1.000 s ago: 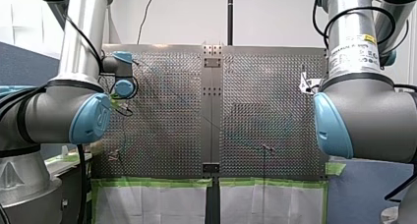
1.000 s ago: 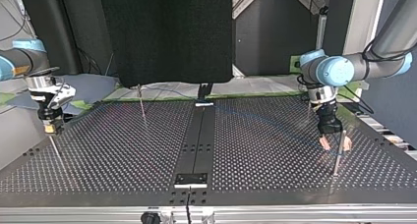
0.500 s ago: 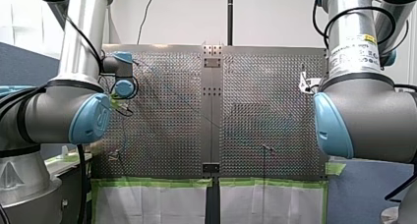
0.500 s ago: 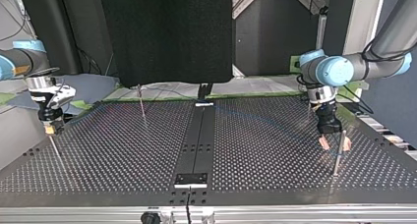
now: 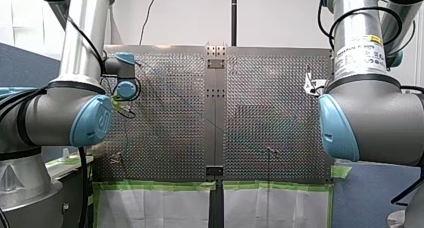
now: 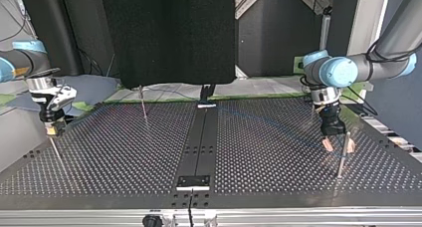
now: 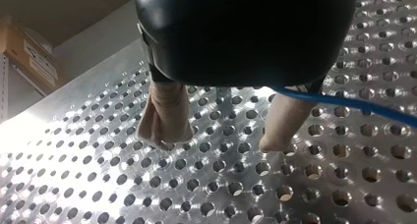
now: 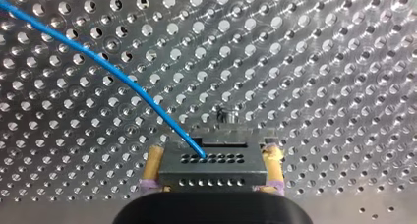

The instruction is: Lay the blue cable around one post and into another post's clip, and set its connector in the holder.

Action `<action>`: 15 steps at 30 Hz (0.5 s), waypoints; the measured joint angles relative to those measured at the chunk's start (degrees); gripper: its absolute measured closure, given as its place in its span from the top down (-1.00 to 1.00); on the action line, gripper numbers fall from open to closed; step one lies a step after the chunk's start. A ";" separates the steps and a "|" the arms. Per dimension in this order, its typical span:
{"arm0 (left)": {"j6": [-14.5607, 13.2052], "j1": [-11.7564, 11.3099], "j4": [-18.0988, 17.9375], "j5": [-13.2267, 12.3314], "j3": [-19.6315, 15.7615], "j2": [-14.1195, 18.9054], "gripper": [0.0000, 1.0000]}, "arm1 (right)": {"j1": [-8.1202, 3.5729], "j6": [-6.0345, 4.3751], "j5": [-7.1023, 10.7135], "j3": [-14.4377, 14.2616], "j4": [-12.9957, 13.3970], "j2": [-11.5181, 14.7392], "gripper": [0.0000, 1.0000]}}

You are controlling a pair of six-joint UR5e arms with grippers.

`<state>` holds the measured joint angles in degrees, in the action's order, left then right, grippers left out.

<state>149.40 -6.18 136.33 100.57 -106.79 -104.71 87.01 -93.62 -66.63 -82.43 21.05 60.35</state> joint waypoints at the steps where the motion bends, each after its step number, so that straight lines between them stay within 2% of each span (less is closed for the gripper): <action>1: -0.02 -0.01 0.00 0.01 0.00 0.00 1.00 | -0.01 -0.03 -0.01 0.07 -0.01 0.00 -0.29; 15: -0.07 -0.01 0.00 0.04 0.01 0.00 1.00 | -0.21 -0.62 0.00 0.66 0.00 0.11 -0.29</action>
<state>149.32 -6.19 136.33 100.61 -106.78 -104.71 86.80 -94.24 -66.63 -81.78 21.04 60.46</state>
